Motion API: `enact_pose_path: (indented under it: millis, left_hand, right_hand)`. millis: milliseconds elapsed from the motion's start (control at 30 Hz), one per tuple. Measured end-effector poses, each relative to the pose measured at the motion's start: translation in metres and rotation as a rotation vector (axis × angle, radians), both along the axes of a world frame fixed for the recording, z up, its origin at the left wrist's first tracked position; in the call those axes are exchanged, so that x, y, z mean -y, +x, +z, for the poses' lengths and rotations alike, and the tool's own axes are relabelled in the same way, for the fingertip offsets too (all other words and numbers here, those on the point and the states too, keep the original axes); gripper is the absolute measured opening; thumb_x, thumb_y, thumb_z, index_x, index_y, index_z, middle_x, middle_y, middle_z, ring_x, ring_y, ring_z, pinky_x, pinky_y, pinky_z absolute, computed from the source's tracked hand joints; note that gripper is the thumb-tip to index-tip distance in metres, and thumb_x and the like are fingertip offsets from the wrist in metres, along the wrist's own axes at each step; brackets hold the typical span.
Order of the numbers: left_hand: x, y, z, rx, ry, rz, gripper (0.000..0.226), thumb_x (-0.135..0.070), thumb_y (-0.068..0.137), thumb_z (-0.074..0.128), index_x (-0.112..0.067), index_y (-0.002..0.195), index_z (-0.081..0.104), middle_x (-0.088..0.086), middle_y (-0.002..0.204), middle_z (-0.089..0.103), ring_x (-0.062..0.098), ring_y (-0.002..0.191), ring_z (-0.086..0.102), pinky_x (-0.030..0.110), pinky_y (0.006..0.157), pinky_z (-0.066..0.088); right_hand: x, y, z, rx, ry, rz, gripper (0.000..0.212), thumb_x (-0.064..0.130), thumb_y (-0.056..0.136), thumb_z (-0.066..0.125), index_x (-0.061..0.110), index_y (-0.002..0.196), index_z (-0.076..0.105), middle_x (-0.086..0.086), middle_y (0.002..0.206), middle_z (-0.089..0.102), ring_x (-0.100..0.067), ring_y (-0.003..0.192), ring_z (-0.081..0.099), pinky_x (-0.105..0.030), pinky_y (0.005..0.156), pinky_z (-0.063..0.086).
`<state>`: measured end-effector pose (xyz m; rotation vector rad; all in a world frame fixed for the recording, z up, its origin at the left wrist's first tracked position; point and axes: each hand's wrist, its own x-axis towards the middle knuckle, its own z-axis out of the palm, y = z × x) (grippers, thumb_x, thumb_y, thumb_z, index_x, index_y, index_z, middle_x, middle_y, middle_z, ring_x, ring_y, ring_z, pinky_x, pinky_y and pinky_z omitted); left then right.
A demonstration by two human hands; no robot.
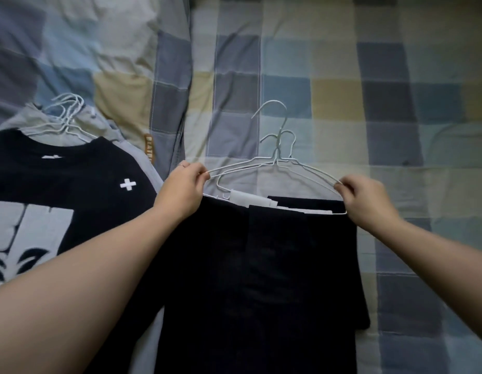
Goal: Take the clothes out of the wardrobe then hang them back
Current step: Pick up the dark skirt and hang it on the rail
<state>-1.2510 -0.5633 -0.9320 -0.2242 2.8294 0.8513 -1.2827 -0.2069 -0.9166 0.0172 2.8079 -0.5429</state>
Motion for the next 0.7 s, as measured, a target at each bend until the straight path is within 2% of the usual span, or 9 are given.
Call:
enact_pose_path:
  millis: [100, 233, 400, 533, 700]
  left_hand:
    - [-0.001, 0.010, 0.065, -0.019, 0.032, -0.065, 0.015, -0.026, 0.099, 0.055, -0.015, 0.094, 0.064, -0.002, 0.086, 0.047, 0.021, 0.081, 0.052, 0.038, 0.076, 0.044]
    - [0.000, 0.039, 0.161, -0.013, 0.070, -0.170, 0.013, -0.023, 0.099, 0.057, -0.014, 0.095, 0.066, -0.006, 0.084, 0.047, 0.019, 0.082, 0.052, 0.035, 0.076, 0.042]
    - [-0.007, 0.095, 0.267, -0.034, 0.112, -0.252, 0.013, -0.023, 0.099, 0.058, -0.014, 0.096, 0.067, -0.013, 0.082, 0.045, 0.016, 0.080, 0.050, 0.031, 0.074, 0.037]
    - [-0.021, 0.131, 0.332, -0.087, 0.188, -0.317, 0.013, -0.023, 0.098, 0.059, -0.014, 0.095, 0.068, -0.014, 0.083, 0.049, 0.018, 0.083, 0.054, 0.034, 0.078, 0.044]
    - [-0.051, 0.159, 0.384, -0.168, 0.254, -0.428, 0.010, -0.027, 0.097, 0.061, -0.021, 0.093, 0.068, -0.005, 0.084, 0.054, 0.017, 0.078, 0.055, 0.039, 0.075, 0.049]
  right_hand:
    - [-0.011, 0.027, 0.066, -0.044, -0.032, 0.008, 0.022, 0.015, 0.094, 0.059, 0.003, 0.076, 0.063, -0.016, 0.075, 0.062, -0.038, 0.077, 0.057, -0.035, 0.063, 0.032]
    - [-0.021, 0.081, 0.159, -0.096, -0.081, -0.016, 0.017, 0.013, 0.092, 0.063, 0.004, 0.078, 0.066, -0.015, 0.074, 0.063, -0.035, 0.075, 0.059, -0.038, 0.066, 0.040]
    - [-0.026, 0.166, 0.266, -0.167, -0.196, -0.183, 0.008, 0.009, 0.090, 0.067, 0.008, 0.083, 0.071, -0.009, 0.079, 0.067, -0.027, 0.077, 0.061, -0.034, 0.070, 0.041]
    - [-0.030, 0.233, 0.333, -0.270, -0.237, -0.335, 0.008, 0.009, 0.089, 0.067, 0.011, 0.082, 0.071, -0.008, 0.077, 0.065, -0.026, 0.075, 0.061, -0.039, 0.072, 0.046]
    - [-0.045, 0.313, 0.394, -0.379, -0.239, -0.467, 0.009, 0.013, 0.091, 0.067, 0.015, 0.083, 0.070, 0.001, 0.077, 0.065, -0.017, 0.075, 0.060, -0.030, 0.067, 0.042]
